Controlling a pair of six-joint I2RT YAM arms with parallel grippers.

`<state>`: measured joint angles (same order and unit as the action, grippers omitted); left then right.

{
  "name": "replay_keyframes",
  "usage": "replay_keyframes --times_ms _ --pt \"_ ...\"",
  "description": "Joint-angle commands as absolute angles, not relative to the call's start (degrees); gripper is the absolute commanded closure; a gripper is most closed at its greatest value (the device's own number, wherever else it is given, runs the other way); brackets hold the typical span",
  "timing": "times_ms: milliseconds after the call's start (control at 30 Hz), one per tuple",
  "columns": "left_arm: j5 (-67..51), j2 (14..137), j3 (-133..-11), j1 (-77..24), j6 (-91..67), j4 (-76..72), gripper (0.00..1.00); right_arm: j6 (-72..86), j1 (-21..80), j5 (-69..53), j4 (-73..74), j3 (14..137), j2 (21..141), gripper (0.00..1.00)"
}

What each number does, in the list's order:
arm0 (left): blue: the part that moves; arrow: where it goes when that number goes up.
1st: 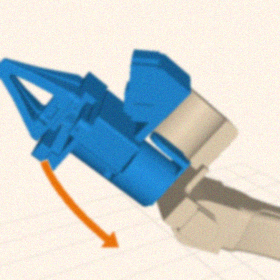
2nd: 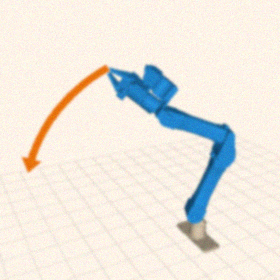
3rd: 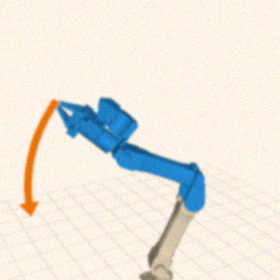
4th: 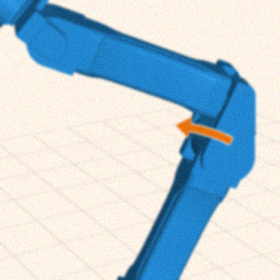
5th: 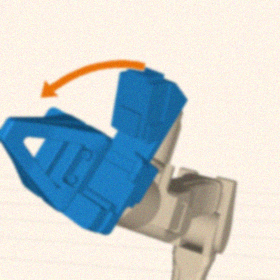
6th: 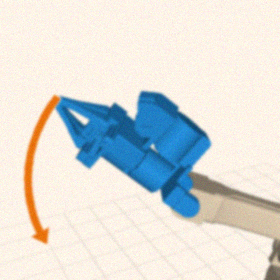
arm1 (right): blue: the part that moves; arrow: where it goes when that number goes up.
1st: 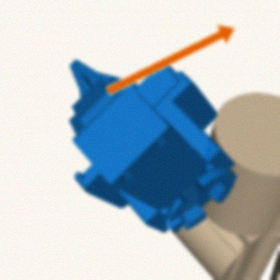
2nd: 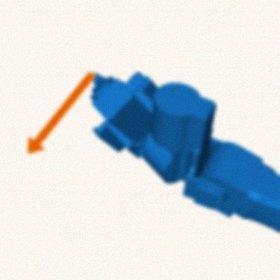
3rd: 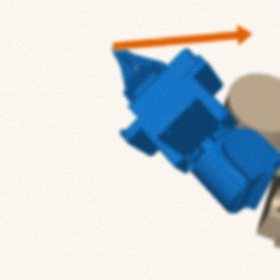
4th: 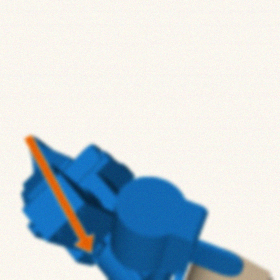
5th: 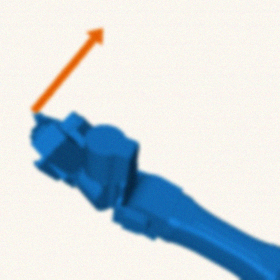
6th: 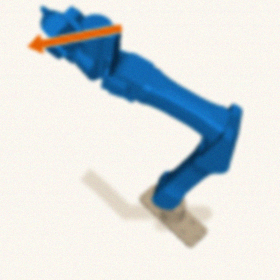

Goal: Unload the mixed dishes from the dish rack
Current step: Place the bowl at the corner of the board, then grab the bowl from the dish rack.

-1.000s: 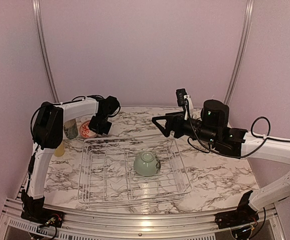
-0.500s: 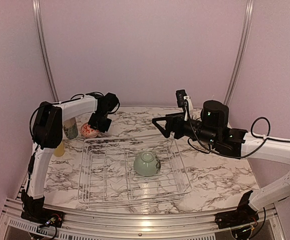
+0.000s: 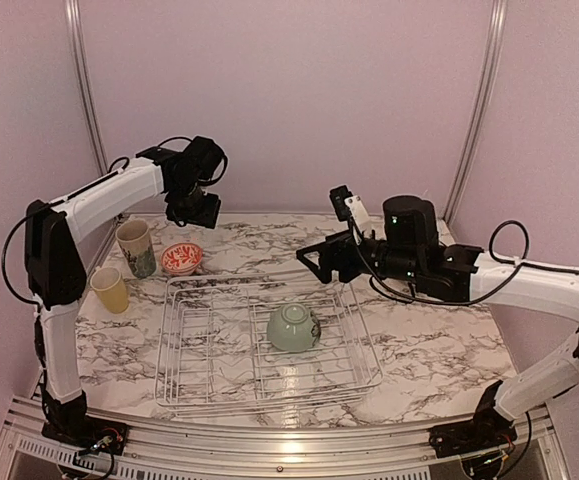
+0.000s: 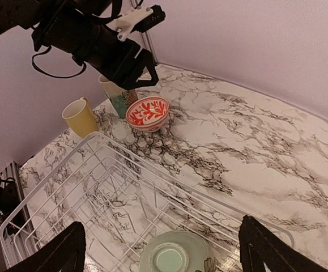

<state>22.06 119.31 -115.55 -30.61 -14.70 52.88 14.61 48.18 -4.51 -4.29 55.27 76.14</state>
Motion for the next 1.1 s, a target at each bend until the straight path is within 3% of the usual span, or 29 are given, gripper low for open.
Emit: replay_keyframes --times_ms 0,233,567,900,1067 --pt "19.9 111.4 -111.2 -32.0 -15.3 50.8 0.29 8.5 49.7 -2.9 5.4 61.1 79.6 0.1" --pt "15.4 100.7 -105.6 -32.5 -16.5 44.8 0.22 1.2 54.0 3.4 20.1 70.3 88.4 0.11" --pt "6.3 79.4 -81.3 -32.9 -17.6 19.5 0.07 1.7 55.8 5.8 31.6 77.2 98.0 0.1" --pt "1.0 77.0 -76.6 -33.0 -18.7 16.9 0.07 4.4 55.2 3.9 36.4 82.5 104.4 0.1" --pt "0.3 75.9 -74.8 -33.0 -19.5 16.2 0.07 4.6 55.2 3.5 36.6 83.5 106.3 0.15"
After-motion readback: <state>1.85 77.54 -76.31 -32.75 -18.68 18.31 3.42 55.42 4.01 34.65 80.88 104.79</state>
